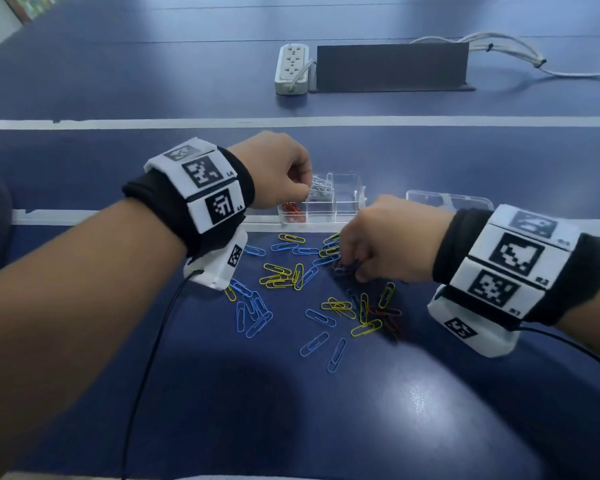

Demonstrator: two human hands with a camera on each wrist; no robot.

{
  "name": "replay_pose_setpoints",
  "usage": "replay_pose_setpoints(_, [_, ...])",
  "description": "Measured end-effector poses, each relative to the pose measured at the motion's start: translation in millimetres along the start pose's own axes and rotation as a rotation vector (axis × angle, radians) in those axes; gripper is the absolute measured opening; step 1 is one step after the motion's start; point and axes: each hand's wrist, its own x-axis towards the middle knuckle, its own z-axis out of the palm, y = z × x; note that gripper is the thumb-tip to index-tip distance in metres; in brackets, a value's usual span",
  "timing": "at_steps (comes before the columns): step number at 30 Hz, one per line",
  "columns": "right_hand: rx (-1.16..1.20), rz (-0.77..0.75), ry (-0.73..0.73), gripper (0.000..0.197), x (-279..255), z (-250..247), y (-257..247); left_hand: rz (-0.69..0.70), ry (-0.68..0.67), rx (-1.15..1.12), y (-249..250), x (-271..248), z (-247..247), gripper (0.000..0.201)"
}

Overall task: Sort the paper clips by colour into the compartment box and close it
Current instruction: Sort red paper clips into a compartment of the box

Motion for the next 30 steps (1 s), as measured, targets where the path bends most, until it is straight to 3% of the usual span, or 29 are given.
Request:
replay_pose_setpoints(11, [0.037,-0.008,0.08,0.016,-6,-10,3,0.058,0.025,-0.17,1,-12,3,0.029])
replay_pose_setpoints(18, [0.13,0.105,0.147,0.022,-7,-16,15,0.146,0.119,-0.18,9,-18,7,0.018])
replay_pose_setpoints(24, [0.05,0.16,0.101,0.022,-16,-11,20,0.269,-0.091,0.091,34,-24,20,0.015])
replay_pose_setpoints(30, [0.004,0.189,0.02,0.007,-19,1,16,0.19,-0.171,0.195,50,-19,32,0.019])
